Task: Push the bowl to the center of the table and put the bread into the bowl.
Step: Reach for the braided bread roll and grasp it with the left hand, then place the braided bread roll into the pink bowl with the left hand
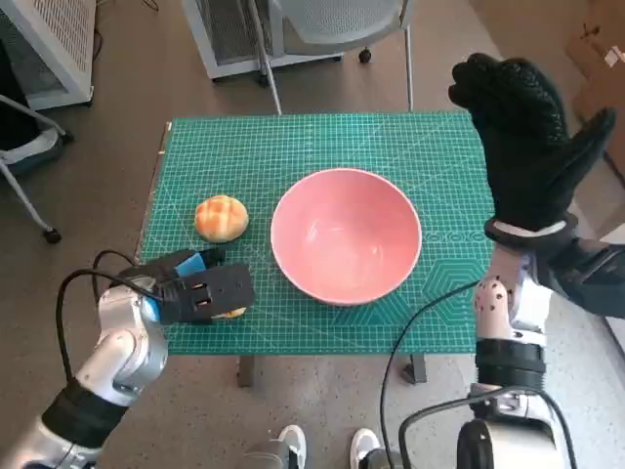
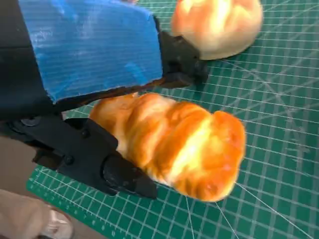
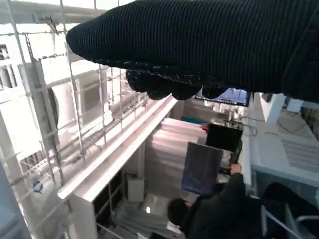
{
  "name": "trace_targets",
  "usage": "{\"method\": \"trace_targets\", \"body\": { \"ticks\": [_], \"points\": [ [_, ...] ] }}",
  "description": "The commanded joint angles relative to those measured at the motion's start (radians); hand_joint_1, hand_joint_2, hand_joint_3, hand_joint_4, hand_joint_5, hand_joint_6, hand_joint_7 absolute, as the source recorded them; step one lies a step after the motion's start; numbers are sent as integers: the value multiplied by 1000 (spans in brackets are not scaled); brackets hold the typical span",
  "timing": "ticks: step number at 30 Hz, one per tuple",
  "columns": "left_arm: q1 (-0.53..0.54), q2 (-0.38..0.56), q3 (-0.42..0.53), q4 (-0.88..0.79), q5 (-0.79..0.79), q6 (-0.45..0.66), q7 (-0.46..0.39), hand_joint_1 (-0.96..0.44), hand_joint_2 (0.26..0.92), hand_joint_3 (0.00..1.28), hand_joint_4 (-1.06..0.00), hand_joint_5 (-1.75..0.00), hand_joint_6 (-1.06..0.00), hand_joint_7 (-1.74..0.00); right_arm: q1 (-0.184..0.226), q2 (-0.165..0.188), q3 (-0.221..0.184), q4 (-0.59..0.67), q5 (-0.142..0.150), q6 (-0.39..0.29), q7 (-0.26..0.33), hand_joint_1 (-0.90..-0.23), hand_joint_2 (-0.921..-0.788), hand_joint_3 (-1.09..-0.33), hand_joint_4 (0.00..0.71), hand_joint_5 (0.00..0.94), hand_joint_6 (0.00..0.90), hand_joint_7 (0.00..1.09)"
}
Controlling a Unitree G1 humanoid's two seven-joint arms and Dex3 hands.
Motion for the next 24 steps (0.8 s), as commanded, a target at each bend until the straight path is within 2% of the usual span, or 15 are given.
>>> {"method": "trace_targets", "body": {
  "ticks": [1, 2, 3, 4, 5, 6, 7, 10, 14, 17, 24],
  "points": [
    [1, -27, -35, 78, 26, -10, 4, 197, 864, 15, -616, -775, -605, -67, 26, 7, 1, 5, -8, 4, -8, -597, -921, -610, 335, 2, 411, 11],
    [0, -28, -42, 89, 35, -12, 8, 233, 875, 17, -639, -856, -620, -71, 26, 6, 1, 4, -9, 4, -9, -597, -921, -610, 335, 2, 411, 11],
    [2, -27, -49, 93, 47, -16, 11, 292, 877, 17, -708, -939, -681, -102, 27, 6, 1, 1, -8, 5, -9, -597, -921, -610, 334, 1, 411, 10],
    [2, -28, -53, 97, 56, -19, 13, 313, 877, 17, -733, -969, -724, -127, 27, 6, 0, 1, -8, 6, -9, -597, -921, -610, 335, 1, 411, 10],
    [2, -29, -55, 100, 62, -22, 14, 342, 862, 50, -766, -1016, -728, -273, 26, 5, 0, 1, -8, 7, -9, -597, -921, -610, 335, 1, 411, 10],
    [3, -25, -59, 92, 73, -24, 11, 368, 768, 233, -779, -1084, -686, -455, 27, 5, 0, 0, -7, 8, -9, -597, -921, -610, 335, 1, 412, 10],
    [5, -19, -61, 75, 83, -27, 4, 236, 722, 352, -739, -1144, -679, -734, 29, 6, 0, -4, -7, 9, -10, -597, -921, -610, 336, 2, 412, 10],
    [19, 0, -48, 13, 96, -39, -14, 81, 679, 485, -703, -1322, -660, -948, 34, 7, 1, -15, -4, 13, -10, -596, -921, -610, 339, 3, 412, 9],
    [40, 15, -8, -62, 85, -54, -28, 24, 653, 538, -704, -1366, -666, -1021, 34, 8, 0, -16, -3, 15, -10, -597, -921, -611, 341, 3, 412, 9],
    [76, 34, 72, -184, 41, -81, -32, 10, 663, 522, -691, -1385, -681, -1016, 34, 9, 0, -15, 0, 17, -9, -599, -921, -611, 340, 3, 412, 8],
    [80, 48, 193, -367, -3, -99, -56, 3, 782, 293, -701, -1294, -698, -1004, 36, 13, 2, -16, -3, 16, -10, -601, -921, -606, 345, 4, 417, 9]
  ]
}}
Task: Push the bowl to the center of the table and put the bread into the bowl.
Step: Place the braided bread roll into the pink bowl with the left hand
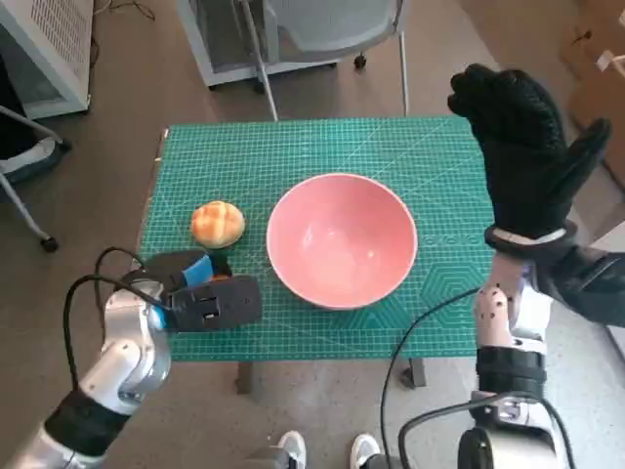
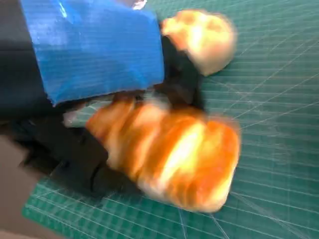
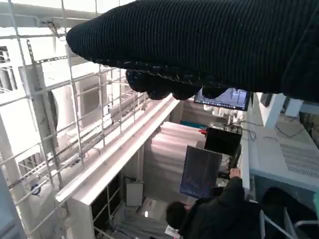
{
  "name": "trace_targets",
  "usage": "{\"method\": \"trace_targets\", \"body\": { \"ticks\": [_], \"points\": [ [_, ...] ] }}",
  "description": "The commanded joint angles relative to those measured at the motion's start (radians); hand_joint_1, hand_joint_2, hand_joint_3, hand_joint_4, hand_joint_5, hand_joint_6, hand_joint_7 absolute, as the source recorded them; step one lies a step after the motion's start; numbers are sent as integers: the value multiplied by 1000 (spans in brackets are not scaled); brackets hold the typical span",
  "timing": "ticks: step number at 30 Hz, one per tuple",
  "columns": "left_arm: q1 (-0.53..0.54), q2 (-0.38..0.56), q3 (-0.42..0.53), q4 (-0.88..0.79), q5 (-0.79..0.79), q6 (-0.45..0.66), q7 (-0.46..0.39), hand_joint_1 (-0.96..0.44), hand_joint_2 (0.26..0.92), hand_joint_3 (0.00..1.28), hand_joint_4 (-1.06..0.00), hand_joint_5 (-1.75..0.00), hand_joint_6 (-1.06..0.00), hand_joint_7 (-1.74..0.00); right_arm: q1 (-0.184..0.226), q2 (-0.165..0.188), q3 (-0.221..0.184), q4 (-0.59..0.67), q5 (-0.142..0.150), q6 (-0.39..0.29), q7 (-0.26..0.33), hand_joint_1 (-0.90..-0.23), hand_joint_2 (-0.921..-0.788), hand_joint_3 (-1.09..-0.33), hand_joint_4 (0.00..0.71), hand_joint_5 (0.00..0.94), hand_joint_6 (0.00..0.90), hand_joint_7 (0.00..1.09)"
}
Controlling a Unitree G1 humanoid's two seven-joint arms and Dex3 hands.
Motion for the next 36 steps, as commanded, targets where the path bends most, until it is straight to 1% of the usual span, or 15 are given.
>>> {"method": "trace_targets", "body": {
  "ticks": [1, 3, 5, 9, 10, 12, 18, 21, 24, 30, 33, 36],
  "points": [
    [-18, 25, 95, -141, -25, 0, -21, 2, 804, 250, -699, -1291, -705, -989, 21, 11, 3, 2, 0, 10, -7, -601, -921, -606, 346, 4, 418, 9],
    [-36, 20, 125, -201, -25, 6, -24, 2, 829, 203, -695, -1291, -716, -968, 21, 12, 4, 3, -1, 8, -5, -601, -921, -606, 347, 4, 418, 9],
    [-58, 13, 152, -260, -24, 9, -23, 2, 835, 179, -720, -1255, -718, -970, 22, 13, 5, 3, -1, 6, -3, -599, -921, -609, 347, 4, 418, 9],
    [-87, -4, 184, -315, -31, 0, -12, 2, 845, 118, -811, -1080, -713, -1045, 22, 12, 6, 3, -1, 5, 1, -596, -921, -614, 347, 3, 419, 8],
    [-103, -10, 188, -328, -31, -6, -9, 3, 845, 114, -818, -1065, -713, -1052, 21, 10, 6, 6, 0, 5, 4, -596, -921, -615, 347, 3, 419, 8],
    [-140, -23, 187, -348, -29, -18, -2, 3, 842, 101, -853, -996, -720, -1073, 19, 7, 3, 11, 4, 6, 10, -596, -921, -616, 347, 3, 419, 8],
    [-243, -62, 155, -342, -12, -55, 11, 3, 838, 86, -888, -938, -737, -1070, 26, 2, -1, 3, 10, 12, 16, -595, -921, -619, 348, 3, 419, 7],
    [-306, -94, 127, -310, -15, -68, 5, 3, 838, 83, -888, -952, -747, -1045, 32, 1, 0, -5, 7, 10, 12, -595, -921, -620, 349, 3, 420, 7],
    [-348, -126, 106, -277, -26, -85, 6, 3, 843, 79, -870, -1009, -756, -995, 37, 1, 1, -10, 3, 9, 8, -595, -921, -623, 348, 2, 420, 7],
    [-431, -208, 40, -167, -27, -115, 11, 3, 872, 58, -819, -1084, -728, -1005, 53, -1, 2, -35, -5, 11, -7, -594, -921, -628, 347, 1, 403, 1],
    [-477, -261, -12, -69, -12, -140, 30, 2, 890, 41, -801, -1115, -708, -1014, 63, -7, -1, -50, -7, 15, -14, -594, -921, -631, 345, 0, 396, 0],
    [-516, -305, -51, 31, -3, -164, 51, 1, 897, 36, -789, -1148, -705, -1000, 77, -8, 2, -72, -14, 15, -26, -591, -921, -636, 343, 0, 390, 0]
  ]
}}
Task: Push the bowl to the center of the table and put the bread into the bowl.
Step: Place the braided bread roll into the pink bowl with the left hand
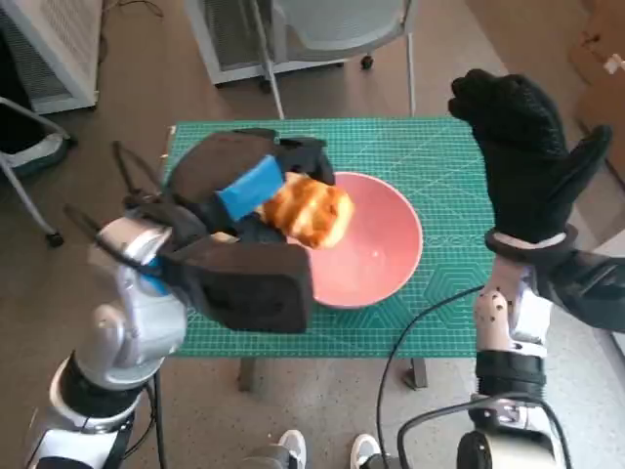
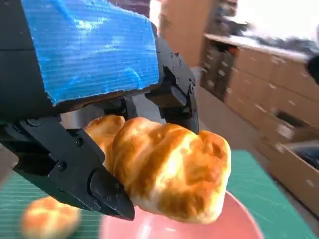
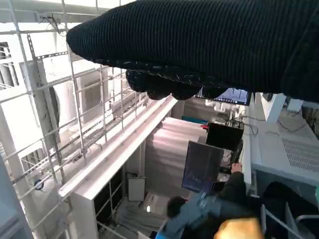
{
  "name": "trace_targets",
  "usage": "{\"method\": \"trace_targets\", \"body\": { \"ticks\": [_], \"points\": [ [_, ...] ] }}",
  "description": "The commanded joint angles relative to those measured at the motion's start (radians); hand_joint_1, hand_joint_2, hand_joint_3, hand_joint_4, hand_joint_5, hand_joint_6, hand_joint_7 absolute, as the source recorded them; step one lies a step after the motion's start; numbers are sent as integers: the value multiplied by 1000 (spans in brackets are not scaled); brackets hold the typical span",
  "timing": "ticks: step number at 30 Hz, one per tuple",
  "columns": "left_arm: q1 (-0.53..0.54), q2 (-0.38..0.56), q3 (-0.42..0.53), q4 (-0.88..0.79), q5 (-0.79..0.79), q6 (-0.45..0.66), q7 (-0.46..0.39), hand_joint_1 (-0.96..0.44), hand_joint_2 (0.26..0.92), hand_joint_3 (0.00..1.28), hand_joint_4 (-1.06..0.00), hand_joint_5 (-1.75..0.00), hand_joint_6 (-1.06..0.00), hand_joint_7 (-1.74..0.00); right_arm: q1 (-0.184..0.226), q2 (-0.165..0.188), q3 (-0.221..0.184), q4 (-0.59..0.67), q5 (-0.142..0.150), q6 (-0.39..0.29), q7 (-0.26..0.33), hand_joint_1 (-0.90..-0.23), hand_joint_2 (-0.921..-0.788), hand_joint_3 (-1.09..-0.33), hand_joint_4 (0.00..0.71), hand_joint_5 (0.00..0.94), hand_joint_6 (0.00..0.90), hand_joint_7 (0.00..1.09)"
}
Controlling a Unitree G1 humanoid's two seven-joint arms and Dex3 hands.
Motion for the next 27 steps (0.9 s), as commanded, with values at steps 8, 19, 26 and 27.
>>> {"method": "trace_targets", "body": {
  "ticks": [8, 19, 26, 27],
  "points": [
    [-144, -136, -130, 391, 27, -86, 65, 1, 914, 45, -734, -1235, -671, -1012, 64, -11, 5, -60, -24, 18, -47, -581, -921, -652, 322, 0, 366, 1],
    [-218, -201, -158, 661, 12, -149, 90, 3, 917, 107, -630, -1391, -643, -994, 95, -16, 7, -106, -18, 41, -70, -575, -921, -660, 316, 0, 364, 0],
    [-191, -215, -119, 690, -45, -151, 88, 32, 879, 90, -509, -855, -346, -487, 108, -15, 8, -123, -29, 39, -91, -581, -921, -662, 314, 0, 362, 0],
    [-187, -215, -117, 686, -49, -148, 86, -1, 871, 78, -431, -707, -322, -419, 109, -15, 8, -124, -30, 38, -93, -581, -921, -662, 313, 0, 362, 0]
  ]
}}
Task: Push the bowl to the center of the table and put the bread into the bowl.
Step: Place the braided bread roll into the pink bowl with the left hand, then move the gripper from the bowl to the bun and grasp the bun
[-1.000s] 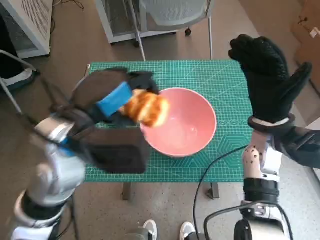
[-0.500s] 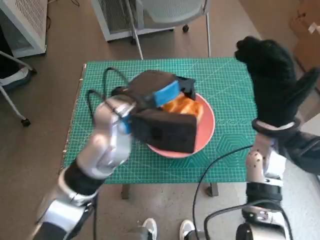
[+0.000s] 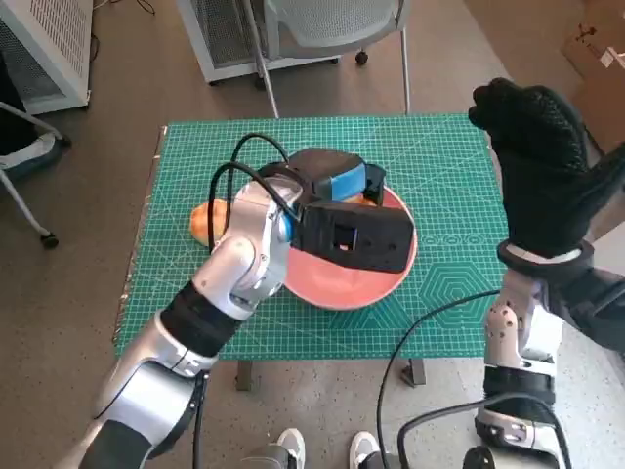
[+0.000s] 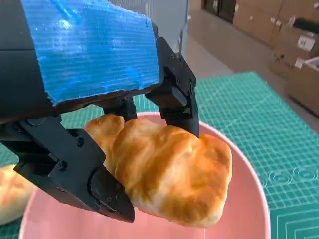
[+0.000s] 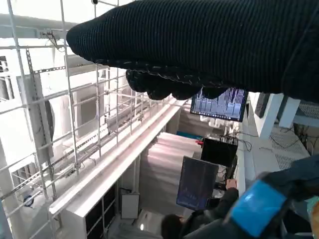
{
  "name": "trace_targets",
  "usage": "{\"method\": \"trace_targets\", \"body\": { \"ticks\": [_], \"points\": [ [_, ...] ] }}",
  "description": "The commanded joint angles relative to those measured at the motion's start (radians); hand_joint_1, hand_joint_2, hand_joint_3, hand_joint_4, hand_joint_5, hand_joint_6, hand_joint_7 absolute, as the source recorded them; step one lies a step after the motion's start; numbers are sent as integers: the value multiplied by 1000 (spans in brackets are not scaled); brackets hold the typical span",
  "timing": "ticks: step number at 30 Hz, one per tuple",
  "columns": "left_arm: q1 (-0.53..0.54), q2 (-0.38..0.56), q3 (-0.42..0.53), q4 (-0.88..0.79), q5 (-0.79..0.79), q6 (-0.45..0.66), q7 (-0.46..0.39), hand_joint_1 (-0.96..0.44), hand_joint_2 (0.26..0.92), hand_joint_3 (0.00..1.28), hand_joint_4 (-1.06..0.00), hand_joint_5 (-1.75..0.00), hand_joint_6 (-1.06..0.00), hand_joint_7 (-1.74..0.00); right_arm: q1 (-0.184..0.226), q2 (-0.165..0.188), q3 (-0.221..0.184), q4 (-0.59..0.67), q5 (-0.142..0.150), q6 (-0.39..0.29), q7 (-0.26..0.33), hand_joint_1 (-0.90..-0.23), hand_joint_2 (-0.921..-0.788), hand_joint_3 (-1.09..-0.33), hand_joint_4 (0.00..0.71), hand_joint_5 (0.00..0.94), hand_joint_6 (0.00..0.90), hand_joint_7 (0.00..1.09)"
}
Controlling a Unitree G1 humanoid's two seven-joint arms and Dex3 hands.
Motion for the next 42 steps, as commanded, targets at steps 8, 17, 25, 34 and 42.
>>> {"method": "trace_targets", "body": {
  "ticks": [8, 17, 25, 34, 42],
  "points": [
    [32, 12, 24, -62, -40, 32, -25, -230, 820, 8, -28, -32, -203, -96, 27, -2, 11, -5, -28, 8, -22, -577, -921, -663, 311, 0, 359, 0],
    [47, 57, 14, -120, -25, 22, -63, -366, 806, 1, 0, 0, -152, -49, 22, -7, 17, 7, -29, 12, -15, -576, -921, -658, 308, 0, 353, 0],
    [81, 108, 51, -207, -51, 20, -87, -442, 809, 2, 1, 1, -117, -29, 19, -4, 22, 19, -38, 3, -13, -574, -921, -655, 308, 0, 355, 2],
    [195, 253, 203, -400, -140, -24, -109, -423, 807, 1, 1, 1, -113, -25, 21, -1, 27, 14, -36, 4, -10, -571, -921, -658, 313, 2, 359, 4],
    [283, 406, 347, -523, -175, -21, -120, -298, 777, 0, 1, 1, -140, -27, 20, -8, 21, 17, -28, 6, -4, -578, -921, -657, 314, 2, 360, 4]
  ]
}}
